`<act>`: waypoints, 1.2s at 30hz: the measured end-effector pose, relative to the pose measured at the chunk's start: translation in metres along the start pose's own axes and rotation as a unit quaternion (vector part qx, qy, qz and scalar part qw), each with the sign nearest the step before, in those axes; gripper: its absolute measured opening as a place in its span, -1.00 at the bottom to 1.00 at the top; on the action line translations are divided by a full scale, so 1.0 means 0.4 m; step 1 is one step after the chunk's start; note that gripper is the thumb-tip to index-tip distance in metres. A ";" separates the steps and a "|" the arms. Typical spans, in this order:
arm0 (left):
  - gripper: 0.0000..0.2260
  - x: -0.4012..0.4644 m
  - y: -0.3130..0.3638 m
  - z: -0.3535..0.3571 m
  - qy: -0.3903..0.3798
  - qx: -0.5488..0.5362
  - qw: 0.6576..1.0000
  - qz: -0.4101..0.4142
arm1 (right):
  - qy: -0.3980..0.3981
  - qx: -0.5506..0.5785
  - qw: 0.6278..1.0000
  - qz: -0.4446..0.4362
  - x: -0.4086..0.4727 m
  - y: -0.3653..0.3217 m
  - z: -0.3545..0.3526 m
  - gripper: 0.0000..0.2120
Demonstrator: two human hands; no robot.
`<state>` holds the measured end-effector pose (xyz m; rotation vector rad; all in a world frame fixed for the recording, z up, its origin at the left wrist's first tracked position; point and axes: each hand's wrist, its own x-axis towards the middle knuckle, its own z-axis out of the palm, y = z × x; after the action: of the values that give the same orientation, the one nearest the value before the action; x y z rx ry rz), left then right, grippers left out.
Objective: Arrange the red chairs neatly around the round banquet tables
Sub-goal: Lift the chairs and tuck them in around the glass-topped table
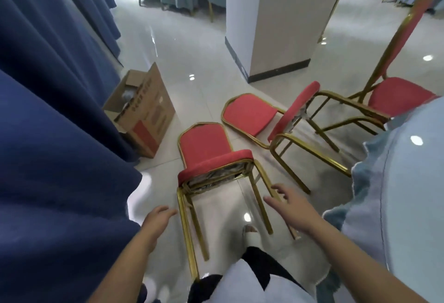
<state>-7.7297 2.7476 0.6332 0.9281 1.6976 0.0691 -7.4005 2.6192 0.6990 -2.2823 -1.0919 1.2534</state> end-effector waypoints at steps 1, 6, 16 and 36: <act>-0.54 0.024 0.024 0.007 0.006 0.000 1.000 -0.006 | -0.008 -0.008 1.000 -0.002 0.058 -0.009 -0.018 -0.39; -0.56 0.131 0.101 0.027 0.020 -0.009 0.998 -0.059 | -0.065 -0.048 0.996 0.032 0.305 -0.054 -0.052 -0.37; -0.30 0.531 0.206 0.101 -0.059 -0.059 0.971 -0.226 | -0.095 0.048 0.965 0.240 0.803 -0.007 0.044 -0.23; -0.50 0.999 0.106 0.163 -0.064 -0.210 0.870 -0.442 | -0.178 0.129 0.848 0.482 1.280 0.125 0.245 -0.56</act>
<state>-7.6700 2.9913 0.3128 -0.2132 1.7377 -0.2255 -7.2915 2.9614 0.3179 -2.4633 0.2882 2.0635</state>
